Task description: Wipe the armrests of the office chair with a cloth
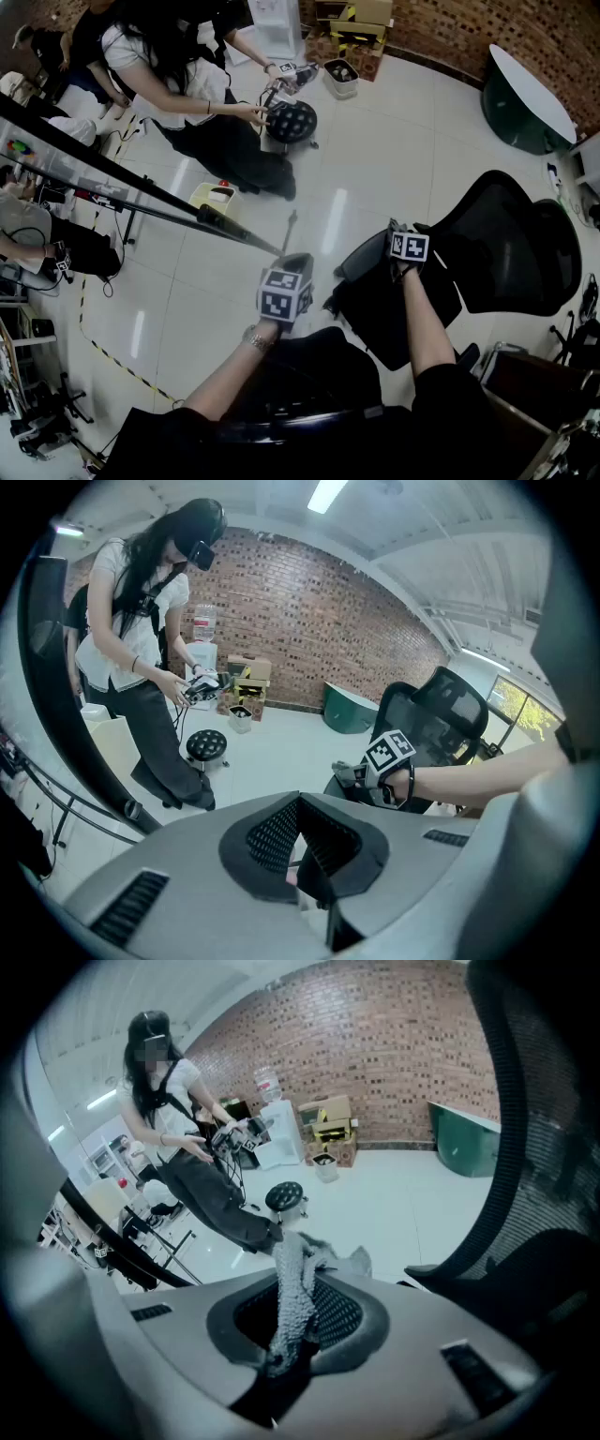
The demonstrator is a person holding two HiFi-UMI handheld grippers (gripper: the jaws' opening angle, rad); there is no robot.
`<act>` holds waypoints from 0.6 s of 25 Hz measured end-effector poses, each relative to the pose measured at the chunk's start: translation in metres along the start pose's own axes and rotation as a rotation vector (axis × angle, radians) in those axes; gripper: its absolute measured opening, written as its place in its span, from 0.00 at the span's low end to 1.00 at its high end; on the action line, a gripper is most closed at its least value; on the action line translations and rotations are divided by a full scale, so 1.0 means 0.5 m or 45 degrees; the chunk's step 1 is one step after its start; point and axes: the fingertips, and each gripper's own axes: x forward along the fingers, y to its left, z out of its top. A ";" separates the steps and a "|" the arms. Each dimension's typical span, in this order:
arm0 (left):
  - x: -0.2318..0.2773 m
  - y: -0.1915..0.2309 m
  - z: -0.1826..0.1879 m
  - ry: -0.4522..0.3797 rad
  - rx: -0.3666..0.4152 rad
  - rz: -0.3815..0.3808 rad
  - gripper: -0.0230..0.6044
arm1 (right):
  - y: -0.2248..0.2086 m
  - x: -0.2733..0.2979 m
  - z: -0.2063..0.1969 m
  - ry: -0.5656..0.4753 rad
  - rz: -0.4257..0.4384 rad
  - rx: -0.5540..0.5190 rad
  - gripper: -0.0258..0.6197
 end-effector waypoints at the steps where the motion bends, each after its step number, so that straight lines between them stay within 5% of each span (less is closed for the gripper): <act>1: -0.004 0.009 0.013 -0.013 0.000 0.005 0.04 | 0.012 0.006 -0.004 -0.006 0.004 0.011 0.12; 6: -0.001 0.023 0.071 -0.065 0.015 -0.013 0.04 | 0.070 0.009 -0.041 -0.023 0.065 0.076 0.13; 15: 0.016 0.029 0.122 -0.089 0.043 -0.075 0.04 | 0.304 -0.022 -0.166 0.060 0.408 -0.085 0.13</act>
